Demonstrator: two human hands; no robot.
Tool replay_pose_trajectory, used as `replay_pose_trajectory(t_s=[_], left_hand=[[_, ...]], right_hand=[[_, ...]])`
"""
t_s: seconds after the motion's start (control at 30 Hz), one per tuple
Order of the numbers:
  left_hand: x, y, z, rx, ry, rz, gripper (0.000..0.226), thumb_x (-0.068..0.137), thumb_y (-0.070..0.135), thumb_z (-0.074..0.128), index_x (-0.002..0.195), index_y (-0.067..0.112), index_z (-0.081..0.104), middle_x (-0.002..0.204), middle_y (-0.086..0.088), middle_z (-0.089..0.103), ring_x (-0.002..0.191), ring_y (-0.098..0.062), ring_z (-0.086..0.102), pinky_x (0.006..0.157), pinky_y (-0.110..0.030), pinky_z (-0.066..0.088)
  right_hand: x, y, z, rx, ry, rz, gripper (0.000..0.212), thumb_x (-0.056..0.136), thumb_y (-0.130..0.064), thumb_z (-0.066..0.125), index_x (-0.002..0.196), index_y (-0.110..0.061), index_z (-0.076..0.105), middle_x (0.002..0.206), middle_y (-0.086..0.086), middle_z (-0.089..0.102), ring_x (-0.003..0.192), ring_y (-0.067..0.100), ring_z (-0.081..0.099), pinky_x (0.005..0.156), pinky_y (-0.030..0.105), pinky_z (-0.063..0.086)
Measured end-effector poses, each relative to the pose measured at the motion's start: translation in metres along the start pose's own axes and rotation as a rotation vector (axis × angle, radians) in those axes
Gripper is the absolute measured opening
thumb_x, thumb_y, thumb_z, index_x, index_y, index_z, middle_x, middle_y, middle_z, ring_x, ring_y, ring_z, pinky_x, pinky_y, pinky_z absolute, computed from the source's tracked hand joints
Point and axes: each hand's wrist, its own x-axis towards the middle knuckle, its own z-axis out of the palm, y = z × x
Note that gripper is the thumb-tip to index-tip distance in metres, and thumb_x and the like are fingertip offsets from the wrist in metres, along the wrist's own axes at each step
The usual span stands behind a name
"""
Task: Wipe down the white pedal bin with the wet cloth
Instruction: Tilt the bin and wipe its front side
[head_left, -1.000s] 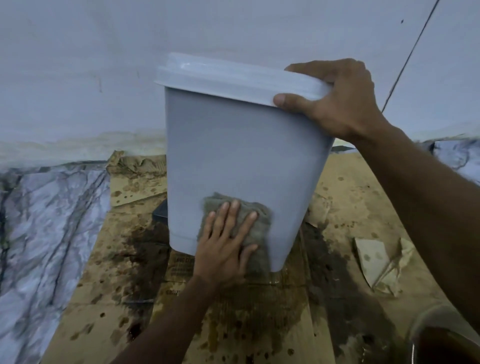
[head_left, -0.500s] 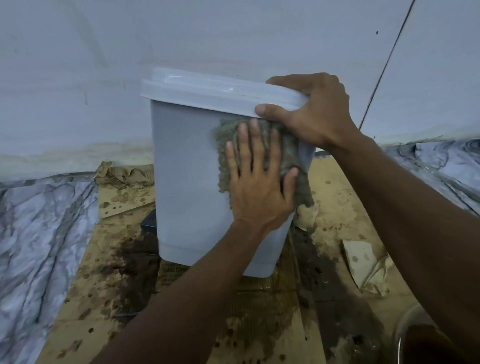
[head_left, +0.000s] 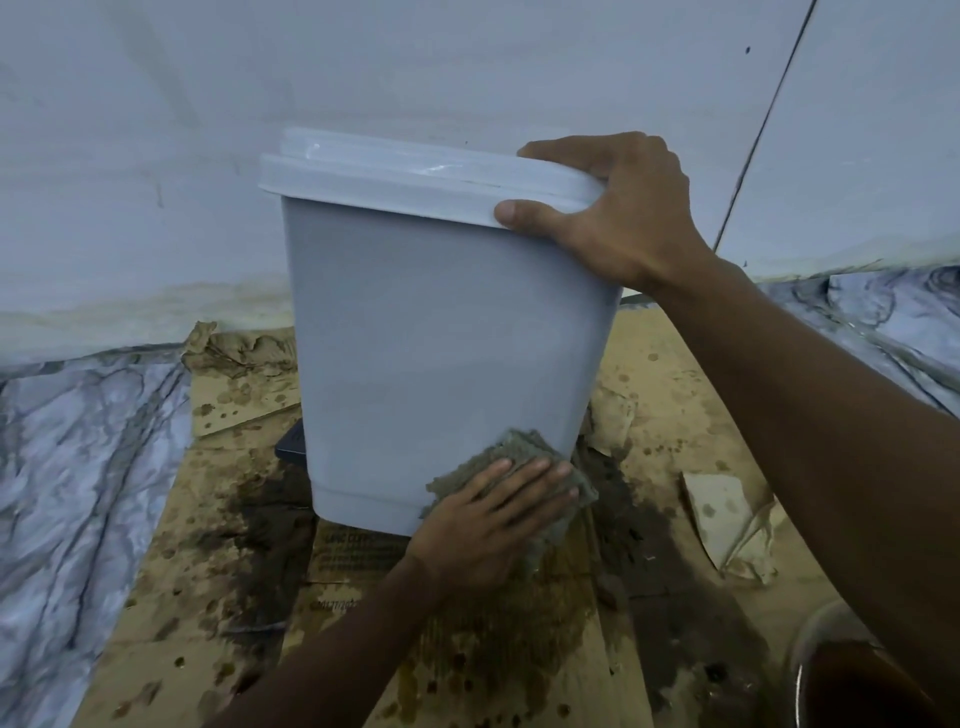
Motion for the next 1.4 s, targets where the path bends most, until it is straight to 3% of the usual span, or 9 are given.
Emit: replay_pose_trajectory(t_s=[0.07, 0.23, 0.47, 0.6, 0.83, 1.0, 1.13, 1.27, 1.4], left_hand=[[0.006, -0.012, -0.010, -0.062, 0.062, -0.174, 0.074, 0.099, 0.047, 0.039, 0.160, 0.022, 0.007, 0.168, -0.008, -0.012, 0.155, -0.024, -0.007, 0.125, -0.043, -0.007], [0.037, -0.076, -0.044, -0.199, 0.325, -0.924, 0.074, 0.099, 0.049, 0.037, 0.159, 0.015, 0.009, 0.166, -0.016, 0.001, 0.154, -0.032, -0.002, 0.124, -0.052, 0.001], [0.098, -0.124, -0.079, -0.286, 0.567, -1.360, 0.072, 0.103, 0.042, 0.036, 0.157, 0.000, 0.014, 0.165, -0.025, 0.009, 0.154, -0.039, 0.003, 0.121, -0.059, 0.005], [0.126, -0.090, -0.082, -0.275, 0.463, -1.194, 0.071, 0.103, 0.042, 0.033, 0.156, -0.004, 0.017, 0.163, -0.028, 0.009, 0.153, -0.042, 0.004, 0.121, -0.062, 0.005], [0.120, -0.042, -0.062, -0.155, 0.252, -0.480, 0.065, 0.101, 0.041, 0.046, 0.158, 0.017, 0.025, 0.164, -0.013, 0.008, 0.155, -0.030, -0.001, 0.123, -0.055, -0.004], [0.099, -0.040, -0.052, -0.032, 0.131, -0.175, 0.058, 0.103, 0.035, 0.041, 0.155, 0.008, 0.033, 0.165, -0.013, 0.020, 0.154, -0.030, 0.009, 0.124, -0.052, -0.004], [0.041, -0.033, -0.028, -0.032, 0.008, 0.083, 0.071, 0.099, 0.048, 0.044, 0.157, 0.009, 0.028, 0.166, -0.013, 0.013, 0.154, -0.031, 0.003, 0.124, -0.050, -0.007], [-0.010, -0.009, -0.009, -0.023, -0.117, 0.241, 0.071, 0.103, 0.046, 0.036, 0.160, 0.010, 0.014, 0.167, -0.013, 0.004, 0.155, -0.029, -0.004, 0.123, -0.048, -0.015], [-0.007, -0.017, -0.007, -0.019, -0.059, 0.197, 0.079, 0.099, 0.049, 0.042, 0.161, 0.014, 0.006, 0.168, -0.011, -0.006, 0.154, -0.026, -0.011, 0.123, -0.045, -0.016]], right_hand=[[0.000, 0.000, 0.000, 0.009, 0.006, 0.001, 0.067, 0.061, -0.082, 0.060, 0.114, -0.043, 0.073, 0.117, -0.018, 0.073, 0.114, 0.009, 0.064, 0.099, 0.040, 0.049], [-0.002, -0.001, 0.000, 0.021, 0.019, -0.008, 0.064, 0.062, -0.081, 0.062, 0.112, -0.042, 0.074, 0.117, -0.016, 0.074, 0.113, 0.011, 0.065, 0.097, 0.042, 0.050], [-0.001, -0.001, -0.001, -0.019, 0.013, -0.004, 0.072, 0.061, -0.085, 0.055, 0.116, -0.042, 0.073, 0.119, -0.016, 0.073, 0.113, 0.010, 0.064, 0.094, 0.037, 0.051], [0.001, -0.002, 0.001, -0.040, 0.005, 0.003, 0.070, 0.062, -0.085, 0.055, 0.115, -0.044, 0.073, 0.117, -0.016, 0.074, 0.110, 0.011, 0.065, 0.091, 0.035, 0.052], [-0.001, -0.001, -0.002, -0.001, 0.001, 0.034, 0.063, 0.065, -0.080, 0.064, 0.117, -0.044, 0.072, 0.120, -0.019, 0.072, 0.112, 0.006, 0.064, 0.095, 0.030, 0.048], [-0.002, -0.001, -0.002, 0.009, -0.016, 0.024, 0.068, 0.063, -0.083, 0.060, 0.117, -0.044, 0.072, 0.122, -0.017, 0.071, 0.114, 0.008, 0.064, 0.097, 0.038, 0.051], [-0.003, 0.001, -0.002, 0.010, -0.018, 0.036, 0.068, 0.061, -0.083, 0.061, 0.117, -0.045, 0.071, 0.121, -0.020, 0.071, 0.114, 0.006, 0.063, 0.098, 0.035, 0.049], [-0.002, -0.001, 0.000, -0.010, -0.017, 0.035, 0.070, 0.061, -0.084, 0.059, 0.118, -0.045, 0.071, 0.122, -0.021, 0.070, 0.117, 0.007, 0.061, 0.100, 0.035, 0.047], [-0.002, -0.002, -0.002, -0.003, -0.008, 0.026, 0.064, 0.065, -0.078, 0.065, 0.117, -0.043, 0.071, 0.121, -0.019, 0.071, 0.117, 0.009, 0.062, 0.101, 0.041, 0.048]])
